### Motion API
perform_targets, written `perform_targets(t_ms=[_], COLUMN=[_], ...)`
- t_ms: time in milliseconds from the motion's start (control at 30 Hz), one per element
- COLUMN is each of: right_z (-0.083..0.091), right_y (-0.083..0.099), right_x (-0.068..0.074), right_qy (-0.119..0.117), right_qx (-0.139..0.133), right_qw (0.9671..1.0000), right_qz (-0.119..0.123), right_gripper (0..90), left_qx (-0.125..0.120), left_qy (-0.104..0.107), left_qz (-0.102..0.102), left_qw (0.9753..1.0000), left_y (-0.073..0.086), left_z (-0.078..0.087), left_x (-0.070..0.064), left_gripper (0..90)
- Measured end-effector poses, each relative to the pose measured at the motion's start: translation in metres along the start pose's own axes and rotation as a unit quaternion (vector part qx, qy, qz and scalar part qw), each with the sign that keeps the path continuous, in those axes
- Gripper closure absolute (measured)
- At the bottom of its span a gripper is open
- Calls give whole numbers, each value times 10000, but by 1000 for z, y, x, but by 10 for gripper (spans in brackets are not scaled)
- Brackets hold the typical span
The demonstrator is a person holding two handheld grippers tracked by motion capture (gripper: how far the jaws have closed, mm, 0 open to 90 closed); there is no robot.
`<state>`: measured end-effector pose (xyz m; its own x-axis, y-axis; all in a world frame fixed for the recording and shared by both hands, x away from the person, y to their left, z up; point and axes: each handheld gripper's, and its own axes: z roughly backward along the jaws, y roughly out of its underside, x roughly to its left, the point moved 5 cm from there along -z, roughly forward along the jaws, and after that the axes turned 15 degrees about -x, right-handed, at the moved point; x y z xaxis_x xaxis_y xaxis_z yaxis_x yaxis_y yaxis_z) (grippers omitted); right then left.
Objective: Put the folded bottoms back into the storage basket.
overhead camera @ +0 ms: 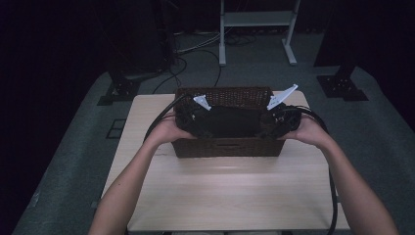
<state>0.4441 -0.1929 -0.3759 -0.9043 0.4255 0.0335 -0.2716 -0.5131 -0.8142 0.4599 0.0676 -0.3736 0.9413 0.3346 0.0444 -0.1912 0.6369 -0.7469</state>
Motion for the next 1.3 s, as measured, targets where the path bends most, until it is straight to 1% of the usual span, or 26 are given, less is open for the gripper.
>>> perform_targets(t_ms=[100, 133, 300, 433, 533, 633, 767, 900, 1000, 1067, 1300], right_z=[0, 1, 2, 3, 3, 4, 5, 6, 7, 7, 7], right_y=[0, 1, 3, 7, 11, 12, 15, 18, 18, 19, 22], right_x=[1, 2, 3, 6, 9, 11, 15, 17, 19, 21, 26], right_qy=[11, 41, 46, 66, 36, 28, 42, 35, 43, 33, 7], right_qx=[-16, -17, -33, -29, -33, -45, -42, -49, -40, -57, -56], right_qw=[10000, 10000, 10000, 10000, 10000, 10000, 10000, 10000, 10000, 10000, 10000], right_qz=[39, 42, 14, -31, 16, 28, -21, 36, 3, 37, 32], right_gripper=[247, 234, 226, 226, 226, 226, 225, 225, 225, 225, 224], left_qx=[-93, -74, -107, -118, -101, -104, -111, -78, -123, -140, -186], left_qy=[-4, -17, -9, -13, -13, 2, 18, 27, 24, 34, 77], left_qz=[-8, -37, -38, -51, -76, -56, -47, -71, -81, -99, -145], left_qw=[10000, 10000, 9999, 9999, 9999, 9999, 9999, 9999, 9999, 9998, 9997], left_y=[-1, 0, 2, 4, 7, 9, 13, 16, 16, 17, 19], left_z=[2, 2, 3, 5, 6, 6, 7, 7, 9, 11, 12], left_x=[-2, -4, -7, -10, -13, -14, -17, -19, -21, -23, -30], left_gripper=[196, 190, 185, 184, 184, 184, 184, 184, 184, 184, 184])
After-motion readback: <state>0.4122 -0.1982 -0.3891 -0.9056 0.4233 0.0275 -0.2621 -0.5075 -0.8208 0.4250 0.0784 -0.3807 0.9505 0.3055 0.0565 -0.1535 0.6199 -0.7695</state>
